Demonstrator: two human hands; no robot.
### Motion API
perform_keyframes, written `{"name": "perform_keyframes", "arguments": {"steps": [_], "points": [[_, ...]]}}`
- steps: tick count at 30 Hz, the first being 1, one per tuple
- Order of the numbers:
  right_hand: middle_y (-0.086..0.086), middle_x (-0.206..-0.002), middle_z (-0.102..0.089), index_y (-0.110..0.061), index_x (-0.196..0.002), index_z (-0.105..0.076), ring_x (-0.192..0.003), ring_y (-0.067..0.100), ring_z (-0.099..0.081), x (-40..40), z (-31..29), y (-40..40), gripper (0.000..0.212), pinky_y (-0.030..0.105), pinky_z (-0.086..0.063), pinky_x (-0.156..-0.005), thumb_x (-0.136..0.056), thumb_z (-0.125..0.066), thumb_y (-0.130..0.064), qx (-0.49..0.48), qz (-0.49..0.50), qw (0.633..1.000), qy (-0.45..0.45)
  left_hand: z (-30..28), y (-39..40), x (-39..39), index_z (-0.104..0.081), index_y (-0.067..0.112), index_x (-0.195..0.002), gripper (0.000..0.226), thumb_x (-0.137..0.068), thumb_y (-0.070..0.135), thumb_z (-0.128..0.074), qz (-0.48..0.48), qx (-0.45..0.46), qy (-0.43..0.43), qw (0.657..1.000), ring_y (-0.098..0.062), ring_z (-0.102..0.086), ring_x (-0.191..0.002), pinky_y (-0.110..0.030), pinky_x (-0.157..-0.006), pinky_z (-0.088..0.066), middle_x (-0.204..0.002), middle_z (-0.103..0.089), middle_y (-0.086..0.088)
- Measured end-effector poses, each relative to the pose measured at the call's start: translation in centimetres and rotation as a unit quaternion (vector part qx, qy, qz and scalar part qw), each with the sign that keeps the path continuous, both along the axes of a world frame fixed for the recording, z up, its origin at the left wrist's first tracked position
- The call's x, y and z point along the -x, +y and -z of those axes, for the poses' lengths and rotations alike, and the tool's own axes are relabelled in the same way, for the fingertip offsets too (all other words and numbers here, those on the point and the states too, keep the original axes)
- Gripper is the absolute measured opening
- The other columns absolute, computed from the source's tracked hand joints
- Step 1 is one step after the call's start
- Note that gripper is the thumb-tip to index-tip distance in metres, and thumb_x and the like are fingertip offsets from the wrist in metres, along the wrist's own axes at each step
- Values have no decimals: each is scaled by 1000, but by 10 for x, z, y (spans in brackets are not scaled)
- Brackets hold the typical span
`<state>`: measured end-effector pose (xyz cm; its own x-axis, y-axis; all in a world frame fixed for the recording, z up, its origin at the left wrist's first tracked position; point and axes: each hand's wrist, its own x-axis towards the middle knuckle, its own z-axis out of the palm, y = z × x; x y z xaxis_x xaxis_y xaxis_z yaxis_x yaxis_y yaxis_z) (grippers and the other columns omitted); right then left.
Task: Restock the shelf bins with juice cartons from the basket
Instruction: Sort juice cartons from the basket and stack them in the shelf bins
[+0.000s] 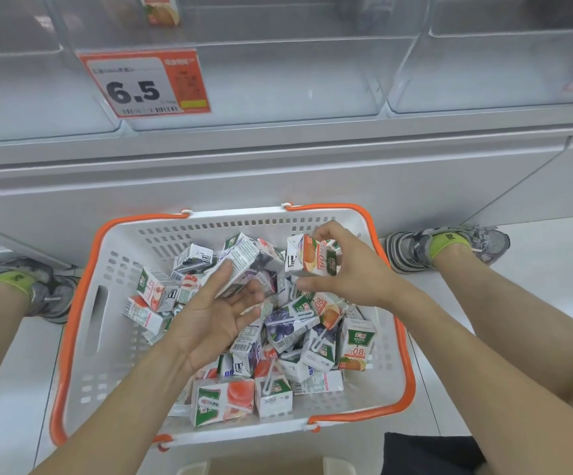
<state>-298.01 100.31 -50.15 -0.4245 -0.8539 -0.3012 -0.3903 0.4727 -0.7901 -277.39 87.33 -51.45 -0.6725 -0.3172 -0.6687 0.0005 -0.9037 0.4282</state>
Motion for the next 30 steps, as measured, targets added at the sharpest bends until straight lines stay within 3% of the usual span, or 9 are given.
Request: {"name": "perform_keyframes", "arguments": {"steps": [4, 7, 9, 13, 15, 18, 21, 27, 30], "points": [[-13, -107, -59, -30, -104, -52, -86, 5, -65, -20, -27, -5, 61, 22, -55, -66, -60, -94, -38, 65, 38, 996, -56, -10, -2, 1, -52, 13, -135, 98, -53, 46, -95, -12, -40, 29, 999, -33, -64, -114, -45, -91, -55, -124, -61, -18], [-17, -101, -61, -33, -100, -55, -85, 7, -61, -34, -43, -9, 64, 21, -50, -69, -52, -96, -43, 114, 54, 992, -20, -27, -1, 3, -44, 10, -144, 98, -65, 42, -90, -32, -97, 92, 991, -43, -56, -123, -57, -99, -48, -140, -47, -22], [-16, -102, -63, -33, -104, -60, -89, 10, -63, -37, -52, -12, 64, 27, -55, -73, -52, -96, -41, 144, 66, 986, -50, -43, -3, 5, -53, 8, -139, 87, -66, 40, -89, -40, -94, 123, 987, -47, -55, -123, -60, -97, -49, -145, -46, -24], [0, -113, -67, -19, -109, -70, -99, 26, -69, -38, -73, -17, 33, 40, -62, -70, -78, -80, -20, 232, 108, 942, -216, -79, -20, 4, -66, 7, -126, 81, -57, 39, -94, -40, 4, 124, 992, -42, -59, -120, -51, -88, -56, -136, -56, -21], [5, -112, -70, -21, -109, -72, -101, 29, -70, -40, -85, -21, 27, 46, -62, -76, -82, -75, -18, 249, 111, 934, -231, -97, -36, 1, -69, 13, -122, 79, -54, 45, -93, -18, 105, 107, 989, -36, -61, -119, -48, -93, -55, -133, -61, -19], [-6, -110, -70, -32, -107, -72, -98, 23, -70, -45, -114, -34, 34, 45, -61, -81, -74, -79, -24, 287, 103, 936, -177, -133, -70, -2, -69, 16, -123, 82, -54, 55, -90, 29, 281, 61, 957, -31, -63, -112, -46, -98, -48, -129, -64, -17], [-12, -106, -68, -28, -110, -65, -99, 15, -69, -44, -151, -58, 47, 34, -61, -78, -67, -82, -19, 352, 111, 923, -105, -166, -108, -12, -75, 18, -112, 76, -48, 56, -92, 33, 396, 73, 915, -17, -64, -84, -26, -71, -51, -104, -70, -5], [-3, -111, -68, -19, -116, -59, -105, 8, -65, -12, -215, -145, 50, 15, -55, -77, -74, -87, -18, 407, 152, 891, 129, -163, -158, -44, -70, 8, -109, 90, -36, 53, -97, -96, 495, 41, 863, -24, -71, -82, -25, -73, -59, -104, -75, -14], [-10, -103, -69, -18, -111, -67, -95, 3, -65, 11, -219, -206, 45, 15, -53, -82, -72, -88, -23, 347, 112, 897, 251, -161, -164, -47, -70, 15, -99, 67, -43, 45, -92, -155, 522, -20, 839, -19, -73, -78, -15, -67, -55, -94, -77, -6]]}}
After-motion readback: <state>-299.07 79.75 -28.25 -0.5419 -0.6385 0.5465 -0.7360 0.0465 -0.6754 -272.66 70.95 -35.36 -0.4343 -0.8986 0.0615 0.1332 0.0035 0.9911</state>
